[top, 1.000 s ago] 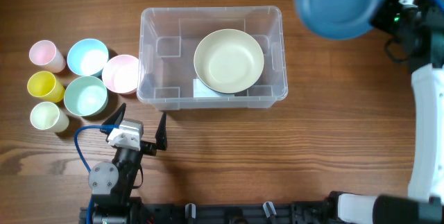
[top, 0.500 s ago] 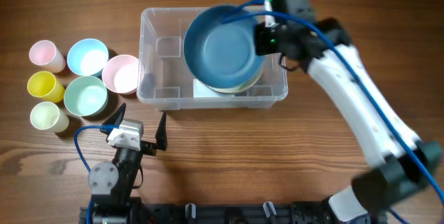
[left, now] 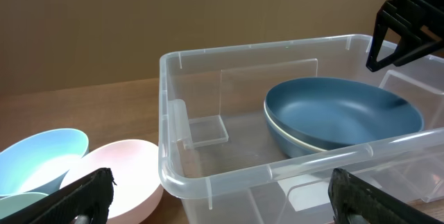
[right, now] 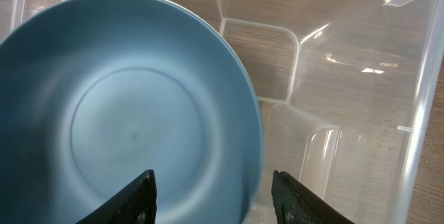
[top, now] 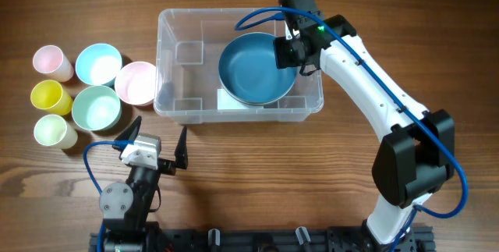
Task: Pack container
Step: 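Lift the dark blue bowl and stack it onto the cream bowl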
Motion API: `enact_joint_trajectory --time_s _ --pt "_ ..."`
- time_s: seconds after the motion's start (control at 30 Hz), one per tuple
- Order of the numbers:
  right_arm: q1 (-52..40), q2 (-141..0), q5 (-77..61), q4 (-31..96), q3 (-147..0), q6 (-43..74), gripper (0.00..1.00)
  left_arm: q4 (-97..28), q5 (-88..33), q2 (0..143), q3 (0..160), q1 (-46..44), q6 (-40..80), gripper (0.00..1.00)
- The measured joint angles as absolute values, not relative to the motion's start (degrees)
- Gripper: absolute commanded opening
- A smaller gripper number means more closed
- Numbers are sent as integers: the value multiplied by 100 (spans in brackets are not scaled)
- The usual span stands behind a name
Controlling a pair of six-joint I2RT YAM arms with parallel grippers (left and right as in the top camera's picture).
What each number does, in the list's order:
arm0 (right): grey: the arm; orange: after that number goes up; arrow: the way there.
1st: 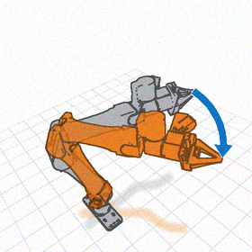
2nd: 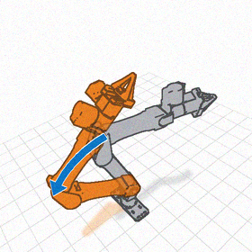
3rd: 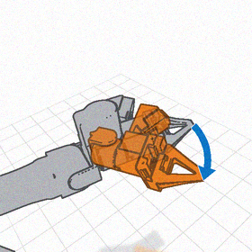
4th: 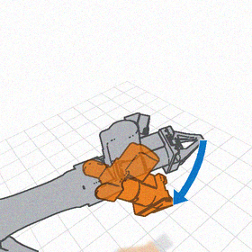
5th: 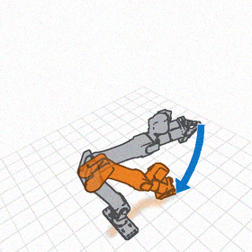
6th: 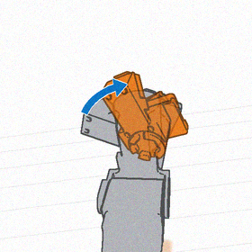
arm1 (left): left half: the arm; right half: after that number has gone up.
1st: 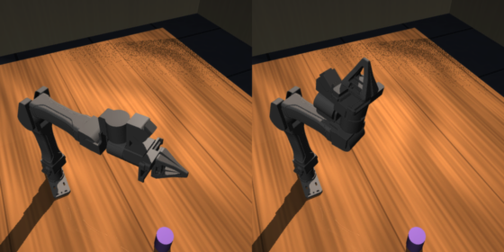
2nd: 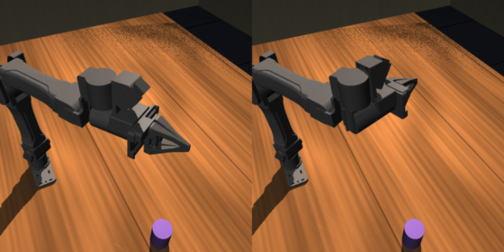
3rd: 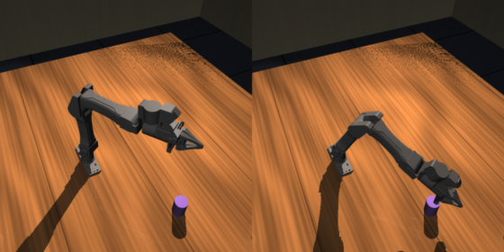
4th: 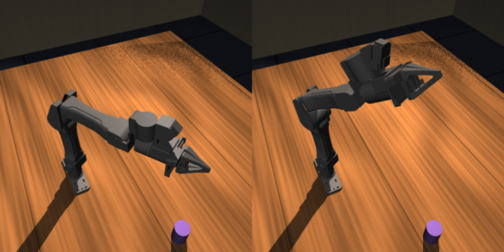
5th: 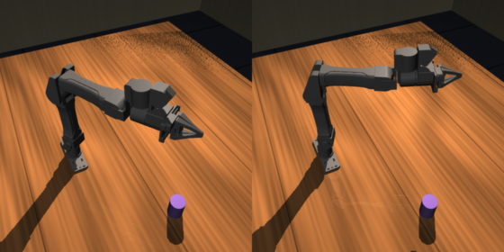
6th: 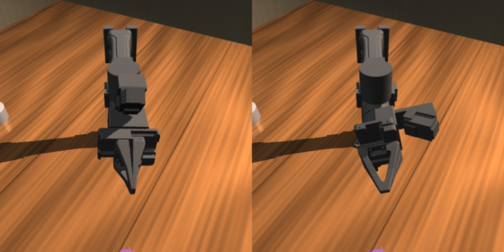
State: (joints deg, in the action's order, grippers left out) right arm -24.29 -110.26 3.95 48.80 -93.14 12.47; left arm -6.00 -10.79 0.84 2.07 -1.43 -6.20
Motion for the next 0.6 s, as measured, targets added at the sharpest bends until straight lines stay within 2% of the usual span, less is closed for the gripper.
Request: enact_joint_trajectory --time_s 0.27,0.6 --pt "-2198 -10512 305 4847 -9314 1293 47 -598 -1079 84 207 -143 -620 100" --pt "-2029 -6696 414 5457 -9271 1319 48 -600 -1079 84 207 -143 -620 100"
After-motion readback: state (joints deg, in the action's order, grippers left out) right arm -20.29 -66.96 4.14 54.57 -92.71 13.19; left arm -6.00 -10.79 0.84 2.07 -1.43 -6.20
